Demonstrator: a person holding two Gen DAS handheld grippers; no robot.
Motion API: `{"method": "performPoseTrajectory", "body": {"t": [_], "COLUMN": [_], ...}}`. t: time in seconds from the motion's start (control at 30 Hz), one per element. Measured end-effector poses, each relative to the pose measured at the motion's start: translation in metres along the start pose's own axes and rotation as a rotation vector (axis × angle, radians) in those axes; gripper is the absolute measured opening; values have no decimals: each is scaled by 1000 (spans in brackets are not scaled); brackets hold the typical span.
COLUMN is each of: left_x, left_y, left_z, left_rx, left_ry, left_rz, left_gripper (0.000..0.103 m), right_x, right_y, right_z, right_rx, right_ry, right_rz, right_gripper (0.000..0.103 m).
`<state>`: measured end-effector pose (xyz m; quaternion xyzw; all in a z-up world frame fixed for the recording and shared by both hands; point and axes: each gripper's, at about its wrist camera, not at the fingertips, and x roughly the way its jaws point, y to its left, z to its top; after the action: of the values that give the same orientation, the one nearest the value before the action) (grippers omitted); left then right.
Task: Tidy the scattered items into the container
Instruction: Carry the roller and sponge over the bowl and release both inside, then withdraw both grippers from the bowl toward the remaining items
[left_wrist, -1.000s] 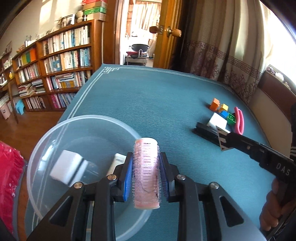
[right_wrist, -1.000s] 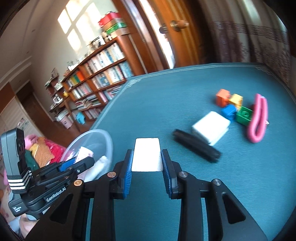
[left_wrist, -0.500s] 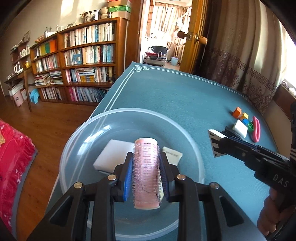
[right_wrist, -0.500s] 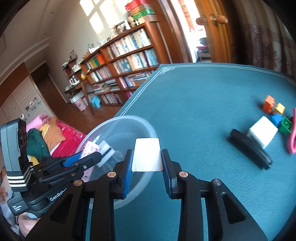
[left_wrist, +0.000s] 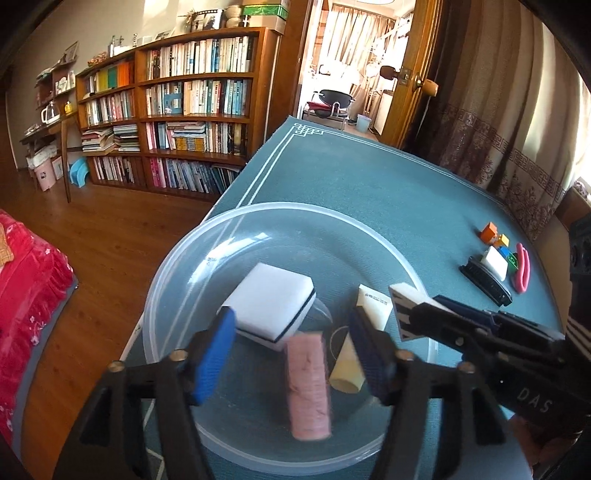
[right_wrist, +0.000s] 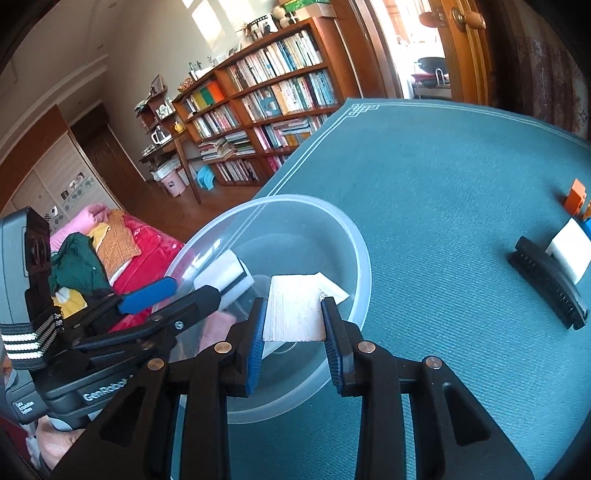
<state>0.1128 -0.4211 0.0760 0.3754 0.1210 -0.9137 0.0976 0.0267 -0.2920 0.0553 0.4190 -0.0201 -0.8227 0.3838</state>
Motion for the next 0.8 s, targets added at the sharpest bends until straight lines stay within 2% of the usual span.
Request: {"method": "performPoseTrajectory", "body": {"t": [0.17, 0.33, 0.63, 0.8], "left_x": [-1, 0, 3, 1], "left_y": [3, 4, 1, -6], "left_z": [1, 1, 1, 1], "left_rx": [-16, -16, -9, 1], "left_ry": [-3, -4, 10, 3], "left_rz": [7, 38, 76, 88], "left_gripper": [79, 81, 89, 97], "right_x": [2, -1, -12, -19], "right_y": [-2, -3, -7, -18], "right_z": [-6, -8, -15, -16], "right_rx": [9, 8, 1, 31], "right_ry": [22, 25, 7, -9], "right_rz": [17, 39, 41, 30], "right_gripper": [33, 43, 43, 43]}}
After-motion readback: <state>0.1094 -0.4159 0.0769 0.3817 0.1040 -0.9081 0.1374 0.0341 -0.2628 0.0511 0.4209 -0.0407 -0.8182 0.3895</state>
